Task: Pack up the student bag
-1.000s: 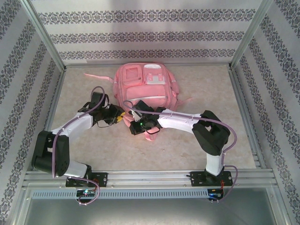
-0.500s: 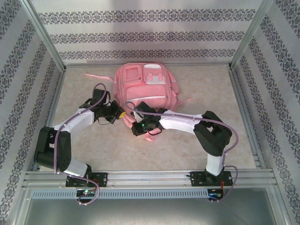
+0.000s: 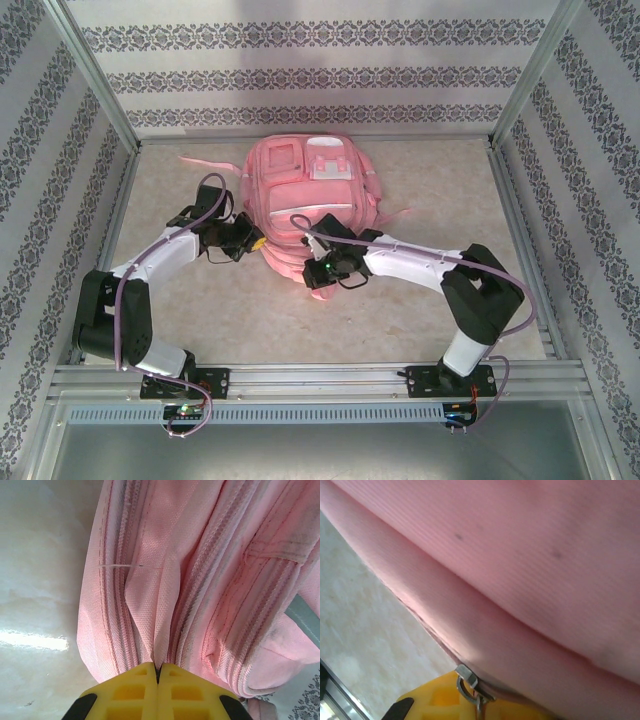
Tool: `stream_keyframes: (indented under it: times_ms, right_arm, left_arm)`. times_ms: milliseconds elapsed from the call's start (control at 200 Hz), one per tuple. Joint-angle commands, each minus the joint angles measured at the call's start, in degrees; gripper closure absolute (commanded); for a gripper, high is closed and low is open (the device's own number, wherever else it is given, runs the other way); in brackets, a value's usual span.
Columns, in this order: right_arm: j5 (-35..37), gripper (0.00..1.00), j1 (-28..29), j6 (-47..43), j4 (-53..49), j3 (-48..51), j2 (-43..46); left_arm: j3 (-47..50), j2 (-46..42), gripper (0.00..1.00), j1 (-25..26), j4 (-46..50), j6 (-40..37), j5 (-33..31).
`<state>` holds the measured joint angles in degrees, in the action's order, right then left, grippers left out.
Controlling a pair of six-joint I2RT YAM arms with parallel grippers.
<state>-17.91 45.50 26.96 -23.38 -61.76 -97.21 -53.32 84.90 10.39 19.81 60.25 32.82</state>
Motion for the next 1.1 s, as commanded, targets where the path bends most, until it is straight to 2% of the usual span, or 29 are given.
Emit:
stream_keyframes:
  times_ms: [0, 290, 645, 864, 1044, 1099]
  right_arm:
    - [1.3, 1.00, -2.5, -4.0, -9.8, 0.8, 1.3]
    - [3.1, 1.00, -7.7, -9.4, -15.6, 1.3, 3.2]
    - [10.7, 1.00, -14.2, -10.5, -14.1, 3.8, 5.5]
    - [0.9, 1.00, -12.6, -12.6, -11.9, 1.6, 4.4]
    - [-4.9, 1.00, -4.8, -5.1, -7.7, -2.3, 2.1]
    - [-5.9, 1.00, -1.9, -2.1, -6.4, -5.2, -0.6]
  left_arm:
    - [-2.8, 0.5, 1.00, -2.1, -0.4, -2.2, -3.6]
    - [-3.8, 0.0, 1.00, -3.4, 1.3, -3.4, -3.8]
    - [-6.1, -0.5, 1.00, -3.7, 6.1, -6.1, -6.4]
    - [-8.9, -0.2, 1.00, -3.6, 10.5, -9.2, -8.3]
    - [-20.4, 4.6, 1.00, -5.0, 21.2, -18.0, -13.6]
    - [-24.0, 6.4, 0.93, -5.8, 23.6, -19.7, -15.6]
